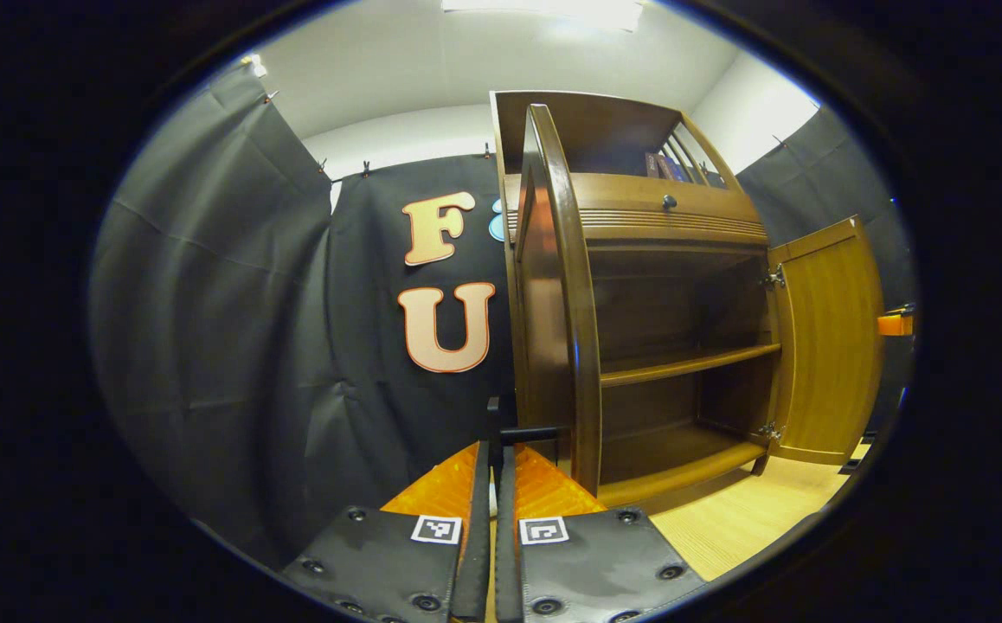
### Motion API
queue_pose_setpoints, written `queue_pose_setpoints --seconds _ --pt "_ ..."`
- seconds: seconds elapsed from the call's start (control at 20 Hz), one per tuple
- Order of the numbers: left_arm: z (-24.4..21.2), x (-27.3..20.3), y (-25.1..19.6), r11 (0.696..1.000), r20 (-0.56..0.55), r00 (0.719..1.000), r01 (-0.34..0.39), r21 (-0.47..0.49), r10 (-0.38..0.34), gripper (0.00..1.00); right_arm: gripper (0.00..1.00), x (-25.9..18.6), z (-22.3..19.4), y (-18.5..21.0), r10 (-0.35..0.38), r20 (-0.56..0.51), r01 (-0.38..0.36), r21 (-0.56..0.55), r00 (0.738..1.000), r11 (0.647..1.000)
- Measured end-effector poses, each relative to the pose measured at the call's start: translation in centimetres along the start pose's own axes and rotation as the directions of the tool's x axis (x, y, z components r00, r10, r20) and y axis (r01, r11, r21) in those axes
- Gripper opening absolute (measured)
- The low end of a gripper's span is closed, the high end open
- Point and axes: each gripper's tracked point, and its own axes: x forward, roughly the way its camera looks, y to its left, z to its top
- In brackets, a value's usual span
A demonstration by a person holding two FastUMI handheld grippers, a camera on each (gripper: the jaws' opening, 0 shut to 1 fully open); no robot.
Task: Open the right door of the double-door shoe cabinet with the right hand, and open the left door with the left hand.
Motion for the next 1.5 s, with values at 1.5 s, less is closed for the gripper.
queue_pose_setpoints --seconds 1.5 --pt "1.6 -0.1 -11.4 0.982 -0.06 0.994 -0.101 -0.157 0.092 0.13 0.99 2.1 0.2 -0.6 0.041 0.022 -0.041 -0.004 0.999 0.999"
